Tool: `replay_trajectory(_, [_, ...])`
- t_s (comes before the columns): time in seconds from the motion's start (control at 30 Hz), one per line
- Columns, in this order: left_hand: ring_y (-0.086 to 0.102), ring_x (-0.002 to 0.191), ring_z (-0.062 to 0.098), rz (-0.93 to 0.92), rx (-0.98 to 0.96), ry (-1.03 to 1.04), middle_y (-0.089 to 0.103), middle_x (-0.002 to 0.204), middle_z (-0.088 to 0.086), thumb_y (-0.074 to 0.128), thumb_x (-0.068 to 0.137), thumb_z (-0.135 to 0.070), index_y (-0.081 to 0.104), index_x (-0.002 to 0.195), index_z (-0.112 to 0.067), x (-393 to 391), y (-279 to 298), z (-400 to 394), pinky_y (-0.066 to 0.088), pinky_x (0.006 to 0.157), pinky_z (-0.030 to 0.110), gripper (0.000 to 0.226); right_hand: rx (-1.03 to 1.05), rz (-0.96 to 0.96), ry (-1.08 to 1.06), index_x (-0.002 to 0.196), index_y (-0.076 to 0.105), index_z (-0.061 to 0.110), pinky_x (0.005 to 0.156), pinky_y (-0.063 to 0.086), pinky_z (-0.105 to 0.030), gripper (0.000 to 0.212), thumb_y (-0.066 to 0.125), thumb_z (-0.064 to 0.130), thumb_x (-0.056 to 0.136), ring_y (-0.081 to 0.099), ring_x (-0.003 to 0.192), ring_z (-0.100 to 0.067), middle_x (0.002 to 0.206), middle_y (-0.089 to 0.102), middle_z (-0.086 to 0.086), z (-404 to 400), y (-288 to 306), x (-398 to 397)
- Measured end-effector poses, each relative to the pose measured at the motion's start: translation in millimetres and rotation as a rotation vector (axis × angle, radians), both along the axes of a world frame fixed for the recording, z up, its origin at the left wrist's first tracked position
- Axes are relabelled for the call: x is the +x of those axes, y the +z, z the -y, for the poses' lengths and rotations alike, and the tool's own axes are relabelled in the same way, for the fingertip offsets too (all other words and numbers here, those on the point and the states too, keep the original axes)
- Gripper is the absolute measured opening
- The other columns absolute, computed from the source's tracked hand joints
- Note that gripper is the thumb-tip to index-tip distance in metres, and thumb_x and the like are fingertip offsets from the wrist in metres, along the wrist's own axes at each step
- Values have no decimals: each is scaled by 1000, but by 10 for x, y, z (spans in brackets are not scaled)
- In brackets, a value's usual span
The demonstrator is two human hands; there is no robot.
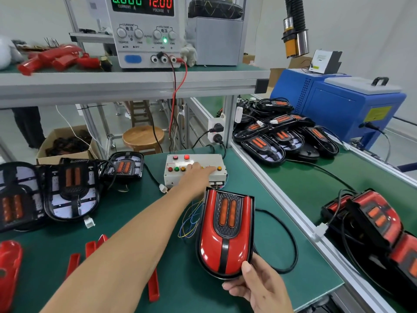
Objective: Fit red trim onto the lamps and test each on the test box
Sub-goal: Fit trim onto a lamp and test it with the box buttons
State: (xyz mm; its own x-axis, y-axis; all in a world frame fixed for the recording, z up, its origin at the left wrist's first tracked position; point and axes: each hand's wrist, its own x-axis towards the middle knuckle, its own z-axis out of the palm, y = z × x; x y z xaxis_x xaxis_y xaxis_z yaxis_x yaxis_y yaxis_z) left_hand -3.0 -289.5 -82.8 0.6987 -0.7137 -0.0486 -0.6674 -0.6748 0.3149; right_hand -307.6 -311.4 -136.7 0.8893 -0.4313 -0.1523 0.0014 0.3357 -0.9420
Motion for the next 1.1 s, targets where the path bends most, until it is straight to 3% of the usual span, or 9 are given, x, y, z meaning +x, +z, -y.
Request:
replay_trajectory(0.2, [29, 134, 34, -44, 6, -4, 34, 141, 11, 71, 91, -19, 27, 157, -41, -3, 19, -20, 34, 109, 49, 82, 8, 6, -10, 122, 73, 19, 69, 60, -33, 52, 76, 47, 78, 72, 83, -48, 92, 72, -34, 10, -12, -3])
replay_trajectory(0.37, [28, 134, 32, -42, -1, -28, 32, 142, 9, 72, 89, -16, 24, 158, -40, -43, 41, -50, 34, 111, 48, 87, 12, 12, 5, 117, 76, 23, 69, 61, -33, 47, 76, 47, 76, 73, 82, -47, 93, 72, -34, 5, 27, 11])
replay_trajectory(0.47, [36, 130, 29, -9, -83, -3, 41, 138, 9, 61, 94, -8, 34, 154, -35, -82, 60, -76, 40, 108, 47, 70, 11, 16, -3, 118, 75, 19, 69, 61, -33, 37, 74, 38, 86, 73, 81, -47, 92, 72, -35, 13, 30, 3])
replay_trajectory(0.57, [58, 102, 18, 11, -273, 37, 64, 111, 0, 55, 101, -20, 60, 122, -26, -141, 19, -151, 54, 90, 41, 23, 13, 47, -12, 119, 75, 16, 67, 61, -34, 32, 62, 22, 90, 72, 78, -48, 93, 71, -35, 10, 26, -24])
replay_trajectory(0.63, [62, 89, 15, -70, -303, -1, 68, 94, -6, 63, 97, -29, 66, 99, -23, -182, -4, -197, 55, 79, 33, 7, 7, 60, -31, 116, 77, 18, 64, 61, -34, 32, 61, 20, 89, 72, 75, -47, 91, 71, -36, -3, 35, -36])
replay_trajectory(0.73, [63, 87, 17, -170, -293, -77, 70, 91, -5, 71, 91, -30, 72, 90, -22, -232, -16, -237, 51, 78, 31, 8, 18, 54, -70, 117, 74, 10, 59, 61, -34, 35, 62, 18, 85, 70, 70, -50, 86, 69, -40, -16, 40, -51])
replay_trajectory(0.9, [60, 77, 18, 68, -110, -43, 63, 80, -6, 69, 89, -40, 62, 71, -24, -269, -43, -222, 44, 60, 28, 25, 6, 32, -135, 120, 69, 4, 55, 60, -35, 38, 61, 15, 84, 68, 65, -52, 79, 66, -43, -40, 41, -58])
replay_trajectory(1.0, [64, 81, 23, 113, 4, -45, 70, 88, 1, 68, 88, -42, 69, 82, -16, -312, -82, -222, 56, 72, 35, 27, 27, 25, -181, 118, 70, 4, 53, 60, -36, 37, 61, 14, 84, 67, 63, -52, 78, 64, -45, -49, 27, -76])
replay_trajectory(1.1, [64, 96, 26, 103, 49, -88, 70, 105, 1, 63, 93, -39, 68, 98, -20, -328, -127, -234, 55, 82, 40, 20, 92, 35, -225, 117, 69, 5, 48, 59, -34, 37, 61, 13, 82, 67, 57, -47, 78, 63, -46, -46, 69, -76])
